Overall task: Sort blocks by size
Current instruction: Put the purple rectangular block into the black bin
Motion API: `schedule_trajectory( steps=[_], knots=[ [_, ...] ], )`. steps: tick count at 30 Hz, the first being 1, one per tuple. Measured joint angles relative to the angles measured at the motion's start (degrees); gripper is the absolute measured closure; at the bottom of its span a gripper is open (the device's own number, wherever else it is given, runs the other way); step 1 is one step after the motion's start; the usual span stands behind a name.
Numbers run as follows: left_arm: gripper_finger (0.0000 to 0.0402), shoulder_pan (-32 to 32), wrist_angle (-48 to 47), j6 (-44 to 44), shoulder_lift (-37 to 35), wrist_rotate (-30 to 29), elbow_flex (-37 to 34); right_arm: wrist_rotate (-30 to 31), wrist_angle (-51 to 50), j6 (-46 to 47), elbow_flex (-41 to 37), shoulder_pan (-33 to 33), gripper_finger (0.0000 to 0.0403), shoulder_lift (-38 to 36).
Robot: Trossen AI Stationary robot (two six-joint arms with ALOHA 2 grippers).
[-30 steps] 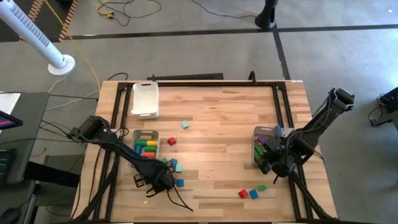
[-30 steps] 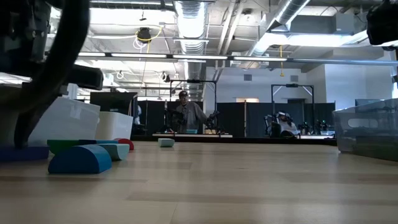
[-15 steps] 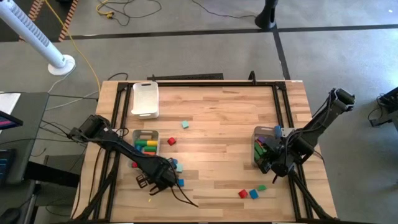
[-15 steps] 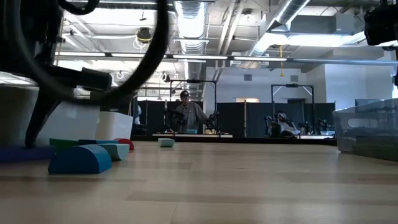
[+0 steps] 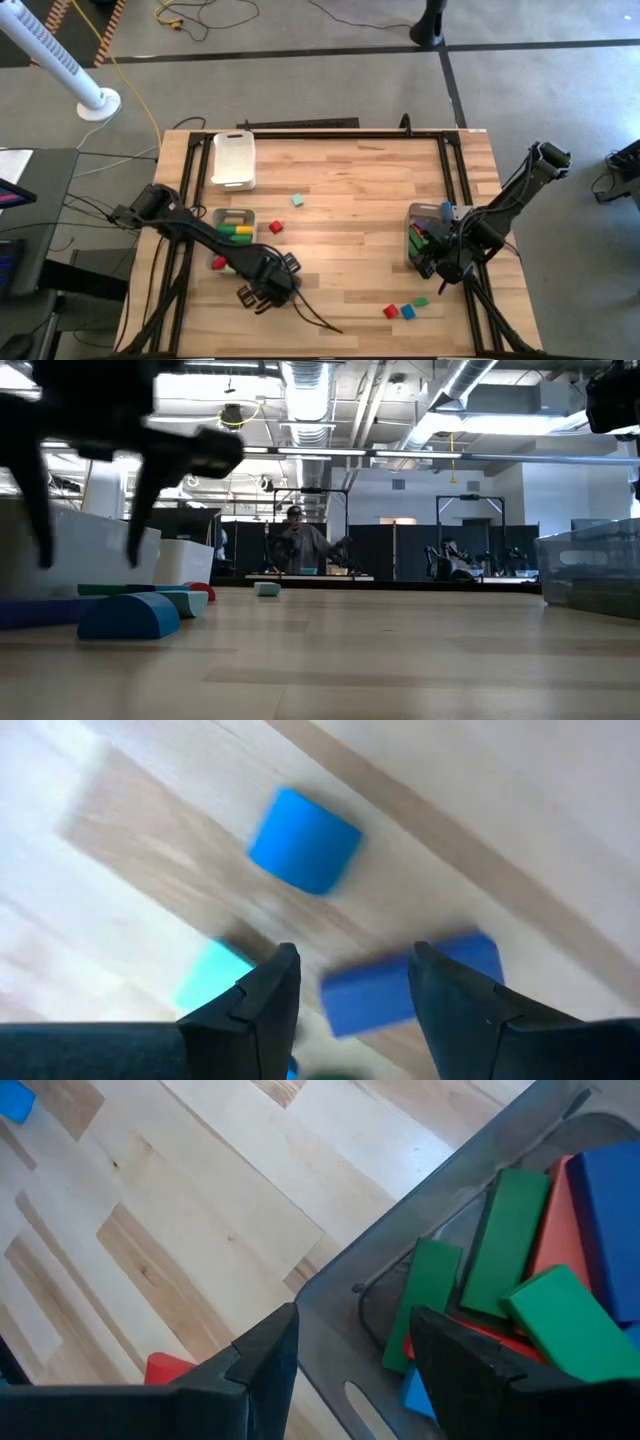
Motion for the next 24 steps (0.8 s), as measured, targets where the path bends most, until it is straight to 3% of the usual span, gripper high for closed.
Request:
schedule_trajectory(
  steps=[4,7,11,17,20,24],
  knots=[
    [0.0226,1.33,0.55,-5.18,-0.09,-0.02,2.59,0.00,0.10,0.02,0.00,0.02,0.0184,-0.02],
    [0.0226,2.55,-0.19,-15.82,-0.11,1.64,3.24,0.00,0.40,0.04,0.00,0.02,0.0184,0.00],
    [0.0226,4.21,-2.88,-31.43,-0.11,8.68,3.39,0.00,0.74,0.04,0.00,0.02,0.0184,-0.02],
    [0.0226,3.19,-8.39,-30.57,-0.13,9.63,3.39,-0.02,0.65,-1.65,0.02,-0.83,0.0184,0.00],
    [0.0226,2.71,-10.52,-37.64,-0.15,8.35,3.39,-0.02,0.91,-2.86,0.00,-1.90,0.0184,0.00],
    [0.0226,3.18,-9.38,-44.43,-0.17,10.88,2.60,-0.02,1.11,-4.07,0.00,-2.74,0.0184,0.00]
  ],
)
